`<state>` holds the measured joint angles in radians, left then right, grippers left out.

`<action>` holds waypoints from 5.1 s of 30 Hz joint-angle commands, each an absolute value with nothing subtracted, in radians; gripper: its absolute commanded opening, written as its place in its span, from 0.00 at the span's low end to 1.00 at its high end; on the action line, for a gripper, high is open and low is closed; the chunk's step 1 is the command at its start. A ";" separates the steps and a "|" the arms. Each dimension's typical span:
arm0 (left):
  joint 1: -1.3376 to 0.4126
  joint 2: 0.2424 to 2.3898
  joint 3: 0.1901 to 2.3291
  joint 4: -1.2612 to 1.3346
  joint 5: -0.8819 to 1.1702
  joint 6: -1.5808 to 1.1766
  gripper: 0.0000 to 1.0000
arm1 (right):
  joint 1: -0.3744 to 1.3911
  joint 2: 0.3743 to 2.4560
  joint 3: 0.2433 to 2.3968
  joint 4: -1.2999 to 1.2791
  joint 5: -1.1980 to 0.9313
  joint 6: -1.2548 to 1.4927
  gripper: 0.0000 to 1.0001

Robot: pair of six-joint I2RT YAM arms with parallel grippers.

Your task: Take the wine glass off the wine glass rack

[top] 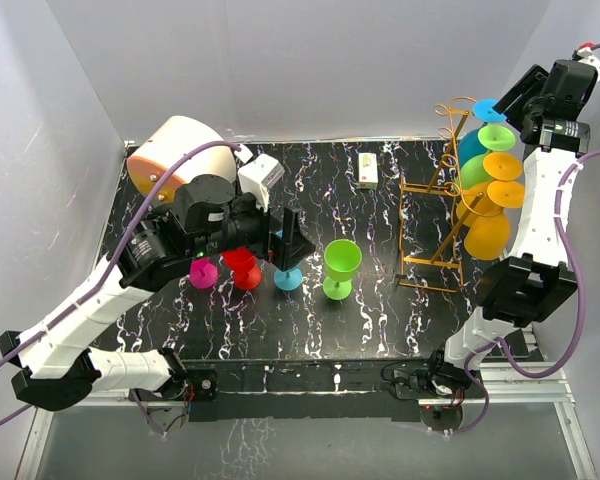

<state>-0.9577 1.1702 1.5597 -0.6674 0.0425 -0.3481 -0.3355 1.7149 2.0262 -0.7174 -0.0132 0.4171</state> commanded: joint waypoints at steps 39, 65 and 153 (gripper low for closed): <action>-0.954 1.190 1.619 -0.686 0.037 -0.328 0.99 | -0.337 1.747 1.991 -0.539 0.010 0.541 0.25; -0.955 1.186 1.621 -0.681 0.044 -0.342 0.99 | -0.337 1.654 1.955 -0.488 0.037 0.602 0.06; -0.955 1.189 1.617 -0.685 0.033 -0.337 0.99 | -0.345 1.460 1.531 -0.132 0.114 1.043 0.00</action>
